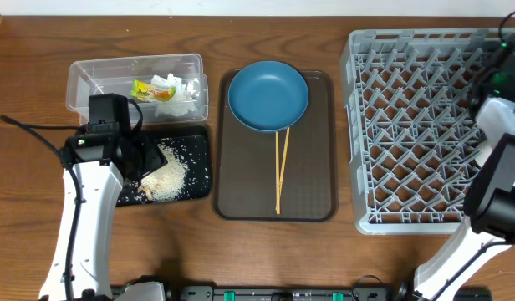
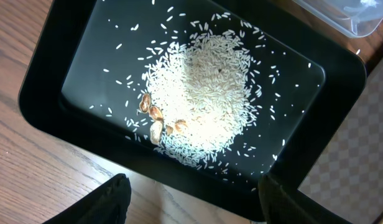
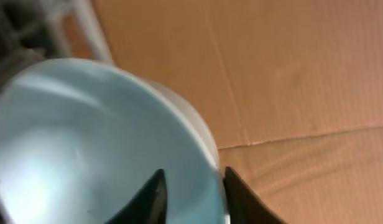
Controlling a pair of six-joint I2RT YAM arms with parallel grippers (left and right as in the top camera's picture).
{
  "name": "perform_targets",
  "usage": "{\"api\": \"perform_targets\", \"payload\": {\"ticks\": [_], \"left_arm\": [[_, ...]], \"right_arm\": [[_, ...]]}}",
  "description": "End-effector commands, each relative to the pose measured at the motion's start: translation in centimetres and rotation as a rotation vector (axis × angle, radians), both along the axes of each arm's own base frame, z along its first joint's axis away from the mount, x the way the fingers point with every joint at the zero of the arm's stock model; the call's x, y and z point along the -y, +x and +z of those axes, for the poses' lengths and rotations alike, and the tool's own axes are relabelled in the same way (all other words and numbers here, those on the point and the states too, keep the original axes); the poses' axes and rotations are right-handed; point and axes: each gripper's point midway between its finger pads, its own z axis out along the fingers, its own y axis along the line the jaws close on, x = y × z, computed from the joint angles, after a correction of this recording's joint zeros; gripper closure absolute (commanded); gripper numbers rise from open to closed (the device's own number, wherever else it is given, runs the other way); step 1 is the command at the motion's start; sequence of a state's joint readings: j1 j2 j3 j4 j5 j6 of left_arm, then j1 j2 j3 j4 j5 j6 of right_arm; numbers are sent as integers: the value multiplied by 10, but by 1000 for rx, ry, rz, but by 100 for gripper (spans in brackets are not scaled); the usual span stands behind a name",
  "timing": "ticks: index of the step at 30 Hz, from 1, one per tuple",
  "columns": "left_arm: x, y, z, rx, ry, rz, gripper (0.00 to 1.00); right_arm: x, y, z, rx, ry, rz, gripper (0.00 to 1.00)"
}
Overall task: Sort waste into correct bins and load items into the dishwasher rack
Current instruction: 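Carry the light-blue bowl into the dish rack and release it, then grasp the rim of the blue plate with the right gripper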
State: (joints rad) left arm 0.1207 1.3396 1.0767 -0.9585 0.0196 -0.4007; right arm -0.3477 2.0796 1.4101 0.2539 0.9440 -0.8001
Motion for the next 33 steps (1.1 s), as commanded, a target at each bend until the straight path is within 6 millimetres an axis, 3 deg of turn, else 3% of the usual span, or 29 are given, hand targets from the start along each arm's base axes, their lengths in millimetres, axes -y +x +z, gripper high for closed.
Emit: {"api": "perform_targets", "payload": {"ticks": [1, 10, 14, 20, 23, 26, 28, 33], "left_arm": [[-2, 1, 6, 19, 3, 17, 31], [-2, 1, 6, 19, 3, 17, 31], [-2, 1, 6, 19, 3, 17, 31], [-2, 1, 6, 19, 4, 17, 31], [-2, 1, 6, 18, 4, 17, 30], [-2, 1, 6, 19, 4, 17, 31], [-2, 1, 6, 19, 4, 17, 31], [-2, 1, 6, 19, 4, 17, 30]], "right_arm": [[-29, 21, -37, -6, 87, 79, 64], [-55, 25, -47, -26, 117, 93, 53], [-68, 30, -32, 29, 115, 105, 43], [-92, 40, 10, 157, 151, 179, 29], [-112, 43, 13, 204, 255, 242, 27], [-144, 48, 9, 227, 411, 339, 27], [-176, 52, 6, 242, 538, 416, 27], [-292, 58, -2, 253, 972, 673, 32]]}}
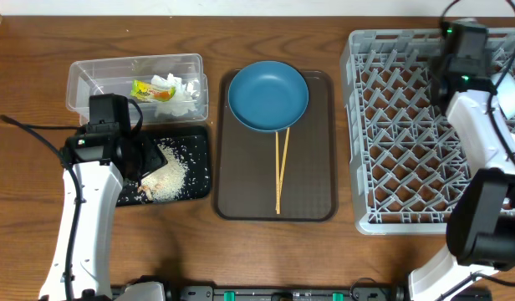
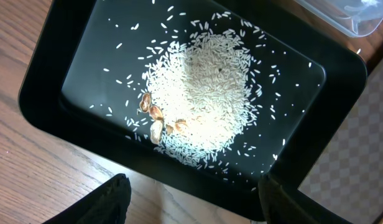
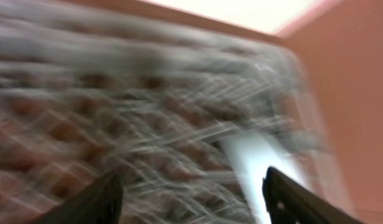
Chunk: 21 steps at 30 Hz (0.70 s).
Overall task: Sort waste into correct bins and load items into the dishwasher rack
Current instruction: 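Grasp the rim of the blue plate with the right gripper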
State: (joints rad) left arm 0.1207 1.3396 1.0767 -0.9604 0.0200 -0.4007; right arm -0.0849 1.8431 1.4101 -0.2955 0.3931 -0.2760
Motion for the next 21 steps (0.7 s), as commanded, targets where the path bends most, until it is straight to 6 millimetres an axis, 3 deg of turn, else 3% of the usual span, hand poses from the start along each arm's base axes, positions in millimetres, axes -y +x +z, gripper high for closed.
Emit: {"api": "perform_targets", "payload": {"ticks": [1, 5, 9, 14, 21], "left_arm": [[-2, 1, 6, 21, 4, 17, 31], [-2, 1, 6, 20, 5, 17, 31], [-2, 1, 6, 21, 5, 17, 31], [-2, 1, 6, 21, 5, 17, 31], [-2, 1, 6, 20, 5, 17, 30]], "right_arm": [[-113, 10, 1, 57, 447, 256, 34], [-199, -1, 1, 10, 729, 397, 41], [-247, -12, -1, -24, 743, 454, 40], [-286, -23, -13, -55, 655, 475, 37], [-299, -30, -52, -86, 619, 283, 41]]}}
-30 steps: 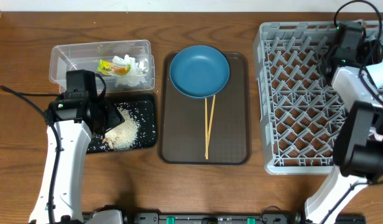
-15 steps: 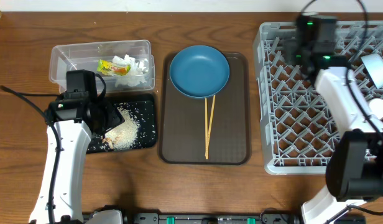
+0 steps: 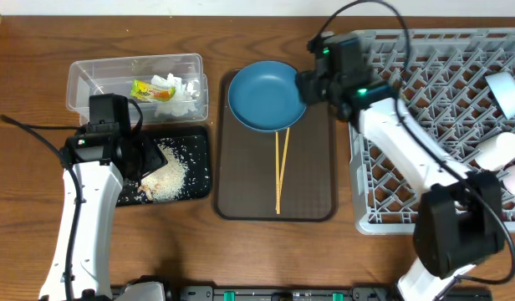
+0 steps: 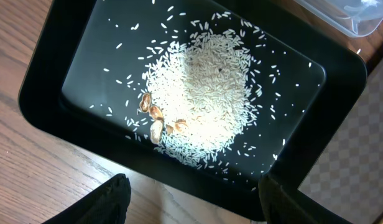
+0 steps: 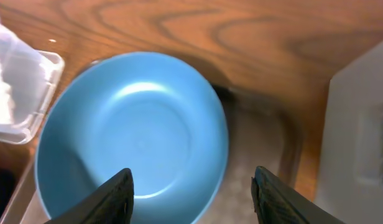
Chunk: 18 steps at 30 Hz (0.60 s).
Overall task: Sort waste into correct bins and load items into the dishwasher rack
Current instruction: 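Grasp the rim of the blue plate with the right gripper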
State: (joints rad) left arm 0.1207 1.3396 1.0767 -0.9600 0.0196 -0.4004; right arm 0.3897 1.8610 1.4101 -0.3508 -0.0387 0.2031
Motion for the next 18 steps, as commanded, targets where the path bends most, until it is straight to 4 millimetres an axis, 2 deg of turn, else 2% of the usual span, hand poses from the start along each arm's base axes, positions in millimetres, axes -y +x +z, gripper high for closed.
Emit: {"api": "perform_targets", "payload": {"ticks": [1, 10, 12, 14, 18], "left_arm": [[-2, 1, 6, 20, 4, 17, 31], [-2, 0, 5, 17, 4, 17, 31], [-2, -1, 3, 12, 3, 17, 31], [-1, -2, 1, 6, 2, 17, 30], [-1, -5, -3, -4, 1, 17, 31]], "right_arm": [[9, 2, -31, -58, -32, -144, 41], [12, -3, -95, -187, -58, -222, 53], [12, -6, -105, -210, -68, -223, 62], [12, -8, -110, -221, -75, -223, 75], [11, -3, -102, -194, -61, -225, 93]]}}
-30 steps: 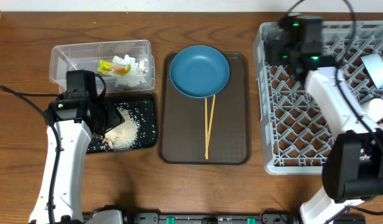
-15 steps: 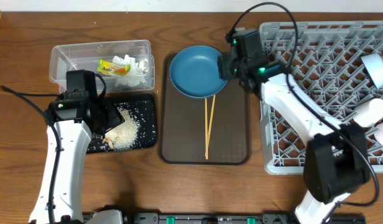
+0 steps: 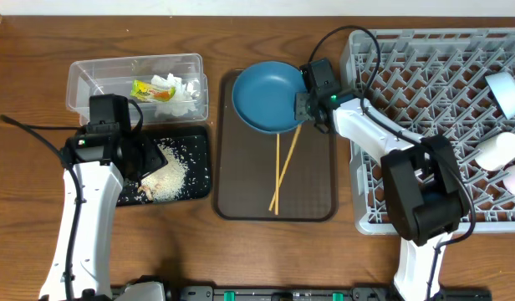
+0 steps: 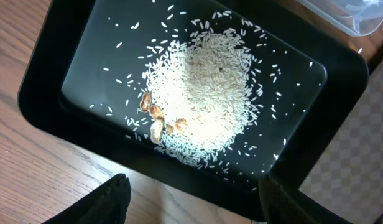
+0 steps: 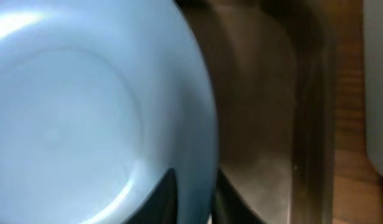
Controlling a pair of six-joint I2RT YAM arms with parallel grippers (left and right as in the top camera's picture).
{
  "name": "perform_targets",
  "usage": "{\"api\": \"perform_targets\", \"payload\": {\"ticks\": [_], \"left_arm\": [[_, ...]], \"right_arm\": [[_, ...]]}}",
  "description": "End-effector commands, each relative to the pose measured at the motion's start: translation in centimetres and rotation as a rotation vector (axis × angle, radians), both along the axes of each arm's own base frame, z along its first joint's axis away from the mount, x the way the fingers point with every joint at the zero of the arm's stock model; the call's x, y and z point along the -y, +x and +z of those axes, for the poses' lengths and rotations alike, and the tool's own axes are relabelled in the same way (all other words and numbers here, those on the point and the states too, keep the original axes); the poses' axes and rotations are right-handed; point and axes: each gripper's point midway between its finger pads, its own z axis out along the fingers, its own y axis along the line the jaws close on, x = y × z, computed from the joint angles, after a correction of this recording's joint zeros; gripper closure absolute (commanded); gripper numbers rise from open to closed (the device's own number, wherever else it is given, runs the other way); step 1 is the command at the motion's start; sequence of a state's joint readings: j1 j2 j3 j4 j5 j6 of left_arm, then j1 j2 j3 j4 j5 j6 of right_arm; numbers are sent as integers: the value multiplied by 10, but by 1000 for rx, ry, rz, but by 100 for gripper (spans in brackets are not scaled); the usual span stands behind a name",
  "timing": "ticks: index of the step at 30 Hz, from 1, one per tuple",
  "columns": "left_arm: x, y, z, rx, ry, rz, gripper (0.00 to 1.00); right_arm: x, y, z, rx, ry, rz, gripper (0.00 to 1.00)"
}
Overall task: Sort waste into correct bins and load items into the dishwasher rack
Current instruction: 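Grasp the rim of the blue plate with the right gripper, then lift the blue plate and stand it upright in the dish rack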
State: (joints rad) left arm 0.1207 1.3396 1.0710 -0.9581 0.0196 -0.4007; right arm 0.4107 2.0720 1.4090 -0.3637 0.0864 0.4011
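Observation:
A blue plate [image 3: 266, 96] lies at the far end of the brown tray [image 3: 312, 192]. My right gripper [image 3: 303, 102] is shut on its right rim; in the right wrist view the rim of the blue plate [image 5: 86, 112] runs between the two fingers of that gripper [image 5: 193, 198]. Two chopsticks [image 3: 280, 171] lie slanted on the tray below the plate. The grey dishwasher rack [image 3: 408, 221] stands at the right with white cups [image 3: 505, 90] at its right side. My left gripper [image 4: 194, 202] hangs open over the black tray [image 4: 73, 62] of rice [image 4: 204, 93].
A clear bin [image 3: 99, 71] holding wrappers [image 3: 165, 88] stands at the back left, behind the black tray [image 3: 199, 159]. A few nut shells [image 4: 155, 118] lie at the edge of the rice. Bare wooden table lies along the front.
My right gripper was open above the plate's right side; it is now lower and shut on the rim. The plate has shifted slightly right and the chopsticks have swung askew. The left arm is unchanged.
My right gripper first held a white cup at the rack's far right. Then it was open over the rack's back edge with the cup left in the rack. Later it hung open over the blue plate, and now grips its rim. The left gripper stayed open over the rice.

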Motion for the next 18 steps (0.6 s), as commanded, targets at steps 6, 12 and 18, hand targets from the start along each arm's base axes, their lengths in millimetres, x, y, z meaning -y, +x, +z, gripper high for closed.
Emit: {"api": "perform_targets", "payload": {"ticks": [6, 12, 18], "left_arm": [[-1, -4, -1, 1, 2, 17, 31], [-1, -4, -1, 1, 2, 17, 30], [-1, -4, -1, 1, 2, 17, 31]], "right_arm": [[12, 18, 52, 132, 24, -21, 99], [68, 31, 143, 344, -109, -47, 99], [150, 32, 235, 549, -433, -67, 99]]}}
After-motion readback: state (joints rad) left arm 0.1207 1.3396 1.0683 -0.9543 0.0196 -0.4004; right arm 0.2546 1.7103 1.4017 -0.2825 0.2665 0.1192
